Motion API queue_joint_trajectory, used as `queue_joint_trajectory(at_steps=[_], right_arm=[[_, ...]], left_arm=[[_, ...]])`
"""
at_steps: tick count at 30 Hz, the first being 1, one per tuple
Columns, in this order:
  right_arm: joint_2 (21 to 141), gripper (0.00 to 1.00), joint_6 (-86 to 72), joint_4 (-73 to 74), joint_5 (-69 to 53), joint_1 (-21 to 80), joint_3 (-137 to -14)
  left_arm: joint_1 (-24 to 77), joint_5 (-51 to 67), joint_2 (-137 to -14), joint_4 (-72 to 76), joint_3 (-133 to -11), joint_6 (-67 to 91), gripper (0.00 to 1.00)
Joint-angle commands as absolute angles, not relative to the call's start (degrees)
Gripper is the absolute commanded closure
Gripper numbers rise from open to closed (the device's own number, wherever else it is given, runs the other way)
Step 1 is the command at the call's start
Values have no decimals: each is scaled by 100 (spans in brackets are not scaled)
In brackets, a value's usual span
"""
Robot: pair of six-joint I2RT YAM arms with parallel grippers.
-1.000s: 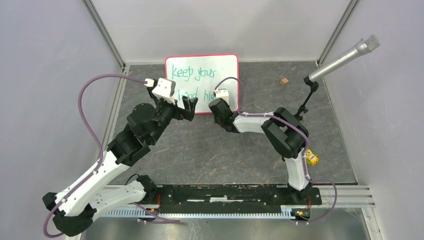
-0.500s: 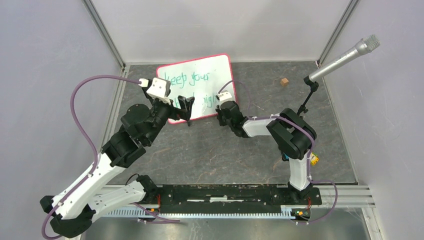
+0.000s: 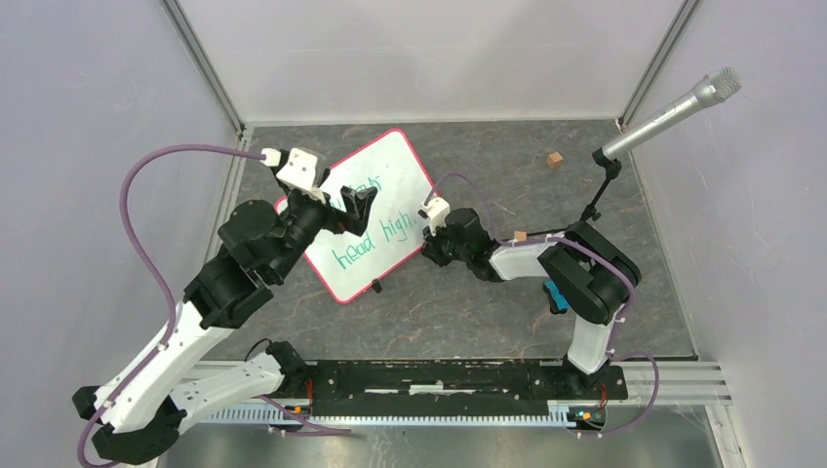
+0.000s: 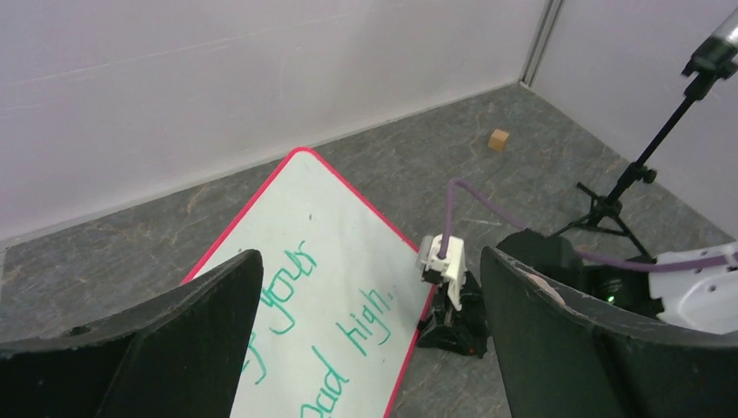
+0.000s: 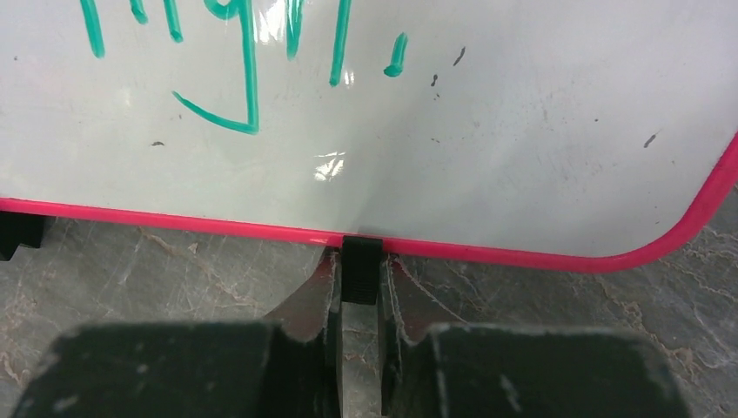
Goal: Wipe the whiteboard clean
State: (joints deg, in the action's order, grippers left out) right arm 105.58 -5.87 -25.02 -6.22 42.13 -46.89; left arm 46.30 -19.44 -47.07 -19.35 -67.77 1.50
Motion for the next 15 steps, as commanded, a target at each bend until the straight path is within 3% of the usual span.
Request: queue_joint_trajectory(at_steps=[1, 7, 10, 15], right_arm=[[10353, 84, -299, -1301, -919, 4289, -4587], [9814, 56, -205, -712, -564, 4289, -4584], [9317, 36, -161, -528, -332, 4289, -4246], [8250, 25, -365, -137, 422, 4289, -3657]], left_arm=[[4632, -2134, -4488, -1732, -6335, -363, 0], [4632, -2327, -4194, -1622, -6060, -475, 0], [4632, -2365, -4072, -1536, -5945, -498, 0], [4632, -2321, -3941, -1435, -5807, -452, 0]])
